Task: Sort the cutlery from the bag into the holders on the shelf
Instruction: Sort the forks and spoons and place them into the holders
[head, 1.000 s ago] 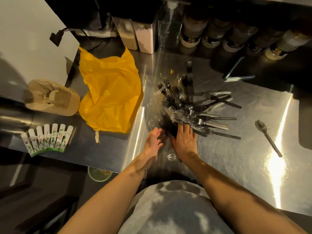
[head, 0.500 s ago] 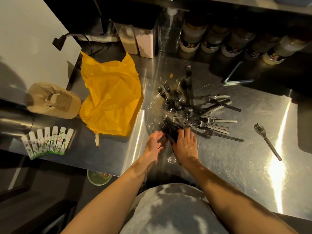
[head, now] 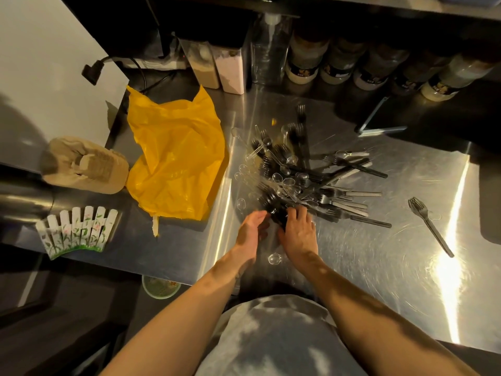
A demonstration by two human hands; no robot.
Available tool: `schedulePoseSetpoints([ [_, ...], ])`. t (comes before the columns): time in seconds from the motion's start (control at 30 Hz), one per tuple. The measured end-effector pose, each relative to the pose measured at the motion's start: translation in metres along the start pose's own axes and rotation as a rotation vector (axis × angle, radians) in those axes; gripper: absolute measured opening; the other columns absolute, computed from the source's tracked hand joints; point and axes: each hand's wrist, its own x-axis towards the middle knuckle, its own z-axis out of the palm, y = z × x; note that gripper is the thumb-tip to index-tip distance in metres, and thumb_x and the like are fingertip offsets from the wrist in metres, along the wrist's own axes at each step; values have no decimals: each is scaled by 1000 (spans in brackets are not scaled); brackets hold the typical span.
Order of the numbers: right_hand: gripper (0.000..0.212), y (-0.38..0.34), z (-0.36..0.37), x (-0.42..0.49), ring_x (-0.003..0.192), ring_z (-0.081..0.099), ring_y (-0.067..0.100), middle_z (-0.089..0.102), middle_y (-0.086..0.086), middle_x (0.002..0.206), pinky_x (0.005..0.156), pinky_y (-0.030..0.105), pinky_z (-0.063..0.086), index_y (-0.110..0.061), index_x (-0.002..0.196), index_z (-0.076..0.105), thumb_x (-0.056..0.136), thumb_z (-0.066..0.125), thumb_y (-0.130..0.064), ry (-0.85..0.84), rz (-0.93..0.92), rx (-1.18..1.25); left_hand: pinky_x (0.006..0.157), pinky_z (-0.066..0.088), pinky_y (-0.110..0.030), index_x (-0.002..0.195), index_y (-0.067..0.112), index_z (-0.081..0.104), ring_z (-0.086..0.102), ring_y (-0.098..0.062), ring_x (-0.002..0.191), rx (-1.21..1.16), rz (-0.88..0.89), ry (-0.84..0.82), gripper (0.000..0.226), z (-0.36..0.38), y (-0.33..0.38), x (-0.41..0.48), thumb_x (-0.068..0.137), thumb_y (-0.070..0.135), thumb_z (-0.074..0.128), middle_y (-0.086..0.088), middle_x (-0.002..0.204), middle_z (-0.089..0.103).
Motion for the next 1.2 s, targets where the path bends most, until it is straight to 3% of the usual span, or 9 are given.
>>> schedulePoseSetpoints([
  [0.17, 41, 0, -1, 0, 127, 50, 31, 50, 14, 135, 106, 43, 47, -10, 137, 44, 98, 58, -9, 3, -43, -17, 97, 38, -28, 132, 16, 61, 46, -12, 125, 10, -16, 4, 41, 0, 0, 0, 108, 31, 30, -1, 146, 51],
  [0.3, 42, 4, -4, 2, 124, 50, 31, 49, 16, 133, 103, 41, 50, -8, 134, 42, 96, 57, 1, -30, -57, -52, 76, 40, -21, 134, 12, 57, 52, -1, 100, 5, -28, 4, 41, 1, 4, -3, 108, 26, 29, -3, 141, 51],
  [0.53, 47, 11, -3, 0, 129, 47, 29, 47, 15, 136, 111, 40, 45, -9, 137, 40, 95, 61, -1, -3, -131, -42, 94, 50, -33, 132, 15, 58, 57, -22, 123, -64, -20, 5, 35, 6, 0, -9, 108, 26, 36, -5, 140, 57],
  [0.6, 47, 13, -4, -1, 129, 46, 29, 48, 14, 136, 111, 39, 43, -8, 137, 40, 95, 59, 2, -3, -145, -45, 91, 51, -30, 131, 16, 59, 58, -19, 119, -63, -17, 14, 34, 8, -1, -11, 108, 28, 36, 0, 137, 57],
  [0.7, 43, 16, -6, 0, 124, 46, 30, 49, 16, 134, 109, 40, 43, -7, 133, 43, 94, 55, 7, 3, -124, -37, 72, 43, -19, 137, 12, 55, 54, -9, 105, -56, -50, 22, 37, 12, 3, -13, 109, 27, 36, 3, 126, 54],
  [0.83, 43, 18, -7, -2, 118, 49, 26, 50, 13, 130, 106, 39, 44, -11, 132, 42, 95, 57, 2, 20, -134, -104, 77, 41, -19, 138, 19, 47, 53, -4, 95, -103, -97, 4, 32, 23, 9, -16, 108, 28, 40, 2, 123, 53],
  [1.0, 40, 25, -15, -3, 120, 55, 24, 53, 10, 129, 108, 40, 43, -13, 131, 42, 95, 56, -1, 49, -139, -94, 97, 32, -27, 146, 13, 45, 46, -20, 134, -111, -155, 8, 45, 31, 10, -15, 106, 35, 43, 6, 137, 51],
  [1.13, 39, 33, -27, -2, 117, 55, 26, 55, 9, 125, 109, 42, 41, -12, 128, 46, 94, 48, 9, 8, -134, 132, 71, 42, -23, 134, 12, 54, 58, -9, 90, -154, -85, 89, 33, 35, 8, -19, 106, 28, 45, 6, 107, 63],
  [1.2, 32, 39, -32, -1, 109, 58, 26, 56, 7, 122, 100, 45, 50, -14, 125, 48, 98, 46, 3, -54, -53, 324, 69, 47, -28, 126, 11, 59, 64, -18, 92, -172, -78, 126, 30, 35, 4, -17, 102, 29, 53, -4, 104, 69],
])
